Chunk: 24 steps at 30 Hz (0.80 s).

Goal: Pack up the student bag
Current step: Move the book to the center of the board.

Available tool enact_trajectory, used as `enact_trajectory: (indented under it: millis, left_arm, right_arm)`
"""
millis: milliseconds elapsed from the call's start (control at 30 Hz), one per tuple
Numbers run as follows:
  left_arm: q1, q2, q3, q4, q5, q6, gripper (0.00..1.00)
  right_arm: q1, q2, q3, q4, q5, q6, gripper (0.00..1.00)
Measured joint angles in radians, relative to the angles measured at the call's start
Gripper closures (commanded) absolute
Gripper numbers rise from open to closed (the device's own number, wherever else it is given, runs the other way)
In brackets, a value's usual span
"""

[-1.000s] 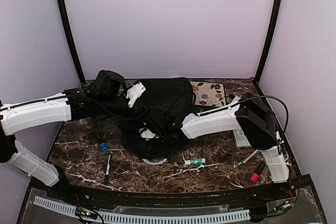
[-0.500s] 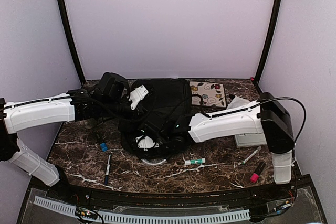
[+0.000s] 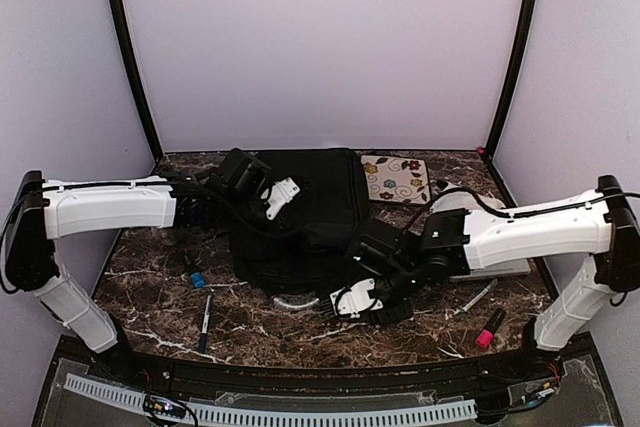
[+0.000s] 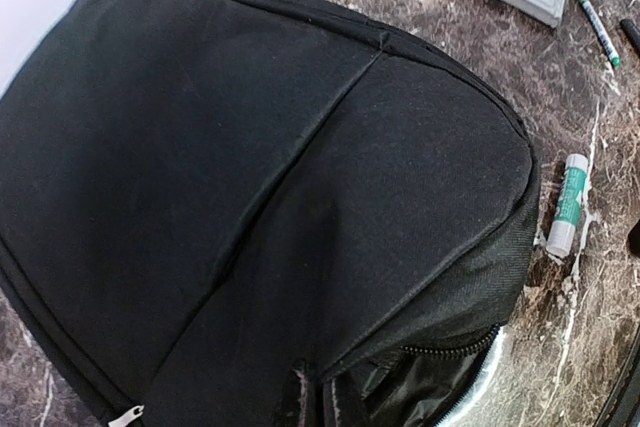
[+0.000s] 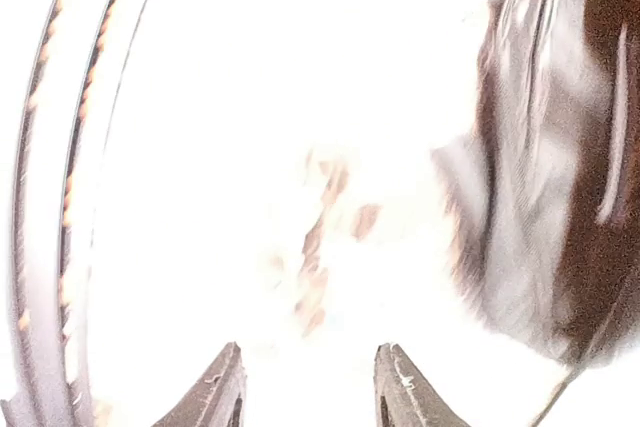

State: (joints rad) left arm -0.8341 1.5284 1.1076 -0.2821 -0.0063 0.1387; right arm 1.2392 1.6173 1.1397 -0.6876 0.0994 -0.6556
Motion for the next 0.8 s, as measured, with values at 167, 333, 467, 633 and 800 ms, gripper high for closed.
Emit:
enact_trajectory:
  millis: [167,333,467,633,800]
  left_arm:
    - [0.0,0.11,0.069,-0.055,0.02,-0.023,1.0]
    - [-0.001,0.197,0.105,-0.087,0.046,-0.042,1.0]
    - [-0.002,0.256,0.151,-0.143,0.072,-0.066,0.69]
    - [-0.027,0.254,0.156,-0.175,0.05,-0.095,0.48]
    - [-0.088,0.22,0.161,-0.185,0.048,-0.118,0.46]
  right_arm:
    - [-0.222,-0.171,-0.115,-0.048,-0.123,0.043,0.56]
    - [-0.52,-0.296,-0.18,-0.001,-0.068,0.165,0.52]
    - [-0.76,-0.434,-0.277,0.025,-0.043,0.222,0.49]
    - [-0.991,-0.538,-0.318,0.013,0.028,0.265,0.42]
    - [-1.131,-0.609,-0.322,0.004,0.059,0.271,0.42]
